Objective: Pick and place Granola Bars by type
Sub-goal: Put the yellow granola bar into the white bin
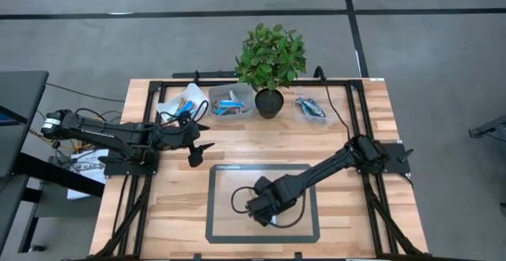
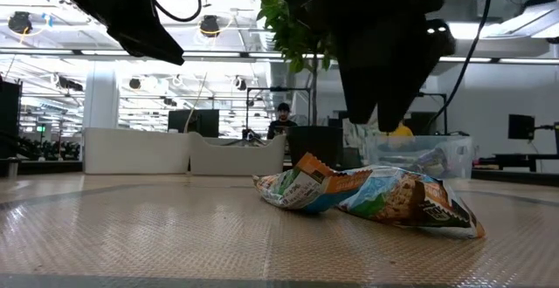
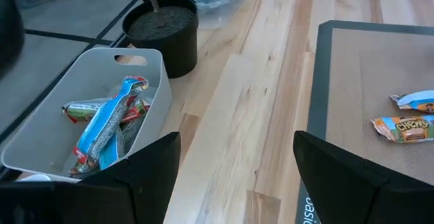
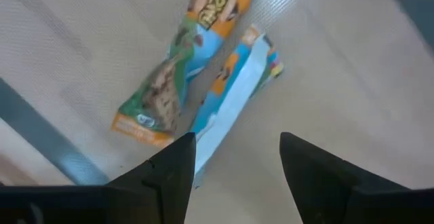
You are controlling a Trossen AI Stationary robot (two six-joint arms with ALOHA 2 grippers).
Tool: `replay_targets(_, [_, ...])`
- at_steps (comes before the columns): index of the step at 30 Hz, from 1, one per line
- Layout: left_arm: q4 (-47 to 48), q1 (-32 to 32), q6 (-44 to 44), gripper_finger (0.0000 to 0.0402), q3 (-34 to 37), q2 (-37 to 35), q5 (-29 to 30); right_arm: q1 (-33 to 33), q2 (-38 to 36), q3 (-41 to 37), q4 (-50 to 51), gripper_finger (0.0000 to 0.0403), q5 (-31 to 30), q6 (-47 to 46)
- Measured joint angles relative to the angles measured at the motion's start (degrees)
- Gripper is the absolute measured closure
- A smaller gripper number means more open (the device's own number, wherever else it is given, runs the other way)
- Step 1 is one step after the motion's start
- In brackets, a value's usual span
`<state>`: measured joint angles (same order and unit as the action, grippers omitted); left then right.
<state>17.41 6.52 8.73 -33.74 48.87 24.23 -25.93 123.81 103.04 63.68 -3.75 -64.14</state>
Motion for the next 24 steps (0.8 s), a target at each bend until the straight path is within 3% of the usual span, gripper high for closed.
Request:
replay_targets(11, [0.05, 0.0, -1.55, 0.0123, 0.0, 0.01, -1.55, -1.62, 0.15, -0.34, -2.18, 0.0202, -0.6, -6.4])
replay_targets(24, [0.11, 0.0, -1.52, 0.0123, 0.0, -0.01, -2.08, -1.6, 0.33, -7.93, -12.74, 0.0211, 0.95, -7.96])
